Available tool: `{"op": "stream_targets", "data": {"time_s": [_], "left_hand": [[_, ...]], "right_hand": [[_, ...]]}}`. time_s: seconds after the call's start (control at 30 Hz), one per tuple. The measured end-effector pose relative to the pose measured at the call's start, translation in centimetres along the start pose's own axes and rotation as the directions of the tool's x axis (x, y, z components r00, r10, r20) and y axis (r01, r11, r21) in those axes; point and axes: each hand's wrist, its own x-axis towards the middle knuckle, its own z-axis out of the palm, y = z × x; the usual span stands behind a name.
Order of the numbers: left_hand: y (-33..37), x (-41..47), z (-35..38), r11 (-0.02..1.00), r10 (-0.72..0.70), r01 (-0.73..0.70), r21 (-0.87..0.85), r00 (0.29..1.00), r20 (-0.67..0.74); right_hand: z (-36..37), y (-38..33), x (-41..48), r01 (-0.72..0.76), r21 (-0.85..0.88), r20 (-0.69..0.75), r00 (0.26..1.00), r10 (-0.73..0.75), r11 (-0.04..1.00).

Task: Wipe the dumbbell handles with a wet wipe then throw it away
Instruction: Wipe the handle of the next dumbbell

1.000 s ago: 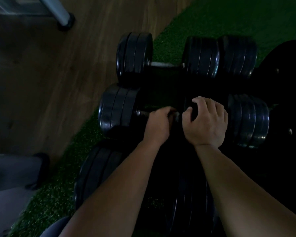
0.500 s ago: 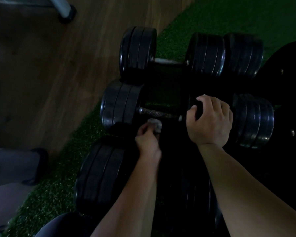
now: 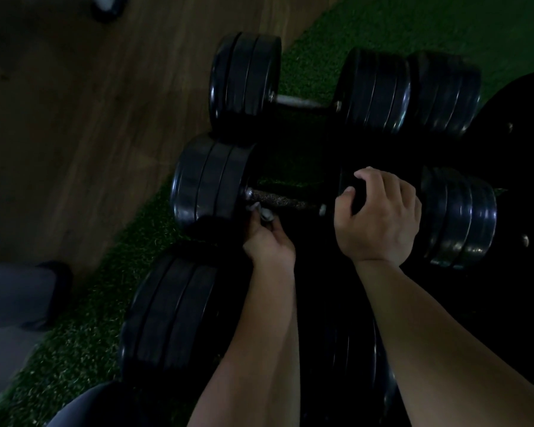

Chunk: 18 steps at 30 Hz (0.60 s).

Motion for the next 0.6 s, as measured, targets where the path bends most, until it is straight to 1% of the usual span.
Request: {"op": "stream_targets", "data": {"time_s": [0.07, 0.13, 0.2, 0.27, 0.33, 0.4, 0.43, 0.47, 0.5, 0.57, 0.6], "left_hand": [[-0.2, 0.5, -0.5, 0.996, 0.026, -0.031, 0.084, 0.998, 0.062], [-0.5, 0.7, -1.2, 0.971, 0.012, -0.039, 0.235, 0.993, 0.116], [-1.3, 0.4, -2.4, 0.914, -0.014, -0.057, 0.401, 0.985, 0.172], [-1.7, -0.2, -3.3, 0.845, -0.007, -0.120, 0.522, 0.972, 0.235], [-1.2, -0.1, -3.4, 0.833, 0.042, -0.162, 0.529, 0.972, 0.231], [-0.2, 0.2, -2.7, 0.854, 0.118, -0.197, 0.482, 0.975, 0.190], [0.2, 0.2, -2.3, 0.842, 0.151, -0.215, 0.495, 0.974, 0.167], [0.3, 0.1, -2.0, 0.799, 0.176, -0.234, 0.553, 0.972, 0.157], [0.2, -0.6, -1.7, 0.722, 0.188, -0.254, 0.643, 0.967, 0.171], [-0.4, -1.9, -1.5, 0.548, 0.161, -0.319, 0.773, 0.948, 0.276], [-0.7, -2.4, -1.5, 0.467, 0.139, -0.367, 0.805, 0.929, 0.343]], "right_hand": [[0.0, 0.0, 0.0, 0.003, -0.002, 0.006, 1.000, -0.003, 1.000], [0.0, 0.0, 0.1, -0.002, -0.002, 0.012, 1.000, 0.002, 1.000], [0.0, 0.0, 0.1, -0.004, -0.004, 0.007, 1.000, 0.004, 1.000], [-0.1, -0.1, 0.0, -0.002, -0.006, 0.003, 1.000, 0.002, 1.000], [-0.1, -0.1, 0.0, -0.001, -0.001, 0.010, 1.000, 0.001, 1.000], [-0.1, -0.1, 0.0, -0.006, 0.002, 0.021, 1.000, 0.006, 1.000], [-0.1, -0.1, 0.0, -0.010, 0.001, 0.025, 1.000, 0.010, 1.000], [-0.2, -0.2, 0.1, -0.012, 0.002, 0.029, 0.999, 0.012, 1.000], [-0.2, -0.2, 0.1, -0.014, 0.005, 0.034, 0.999, 0.014, 1.000], [-0.3, -0.1, 0.1, -0.015, 0.009, 0.039, 0.999, 0.015, 1.000], [-0.3, -0.1, 0.1, -0.013, 0.013, 0.041, 0.999, 0.013, 1.000]]}}
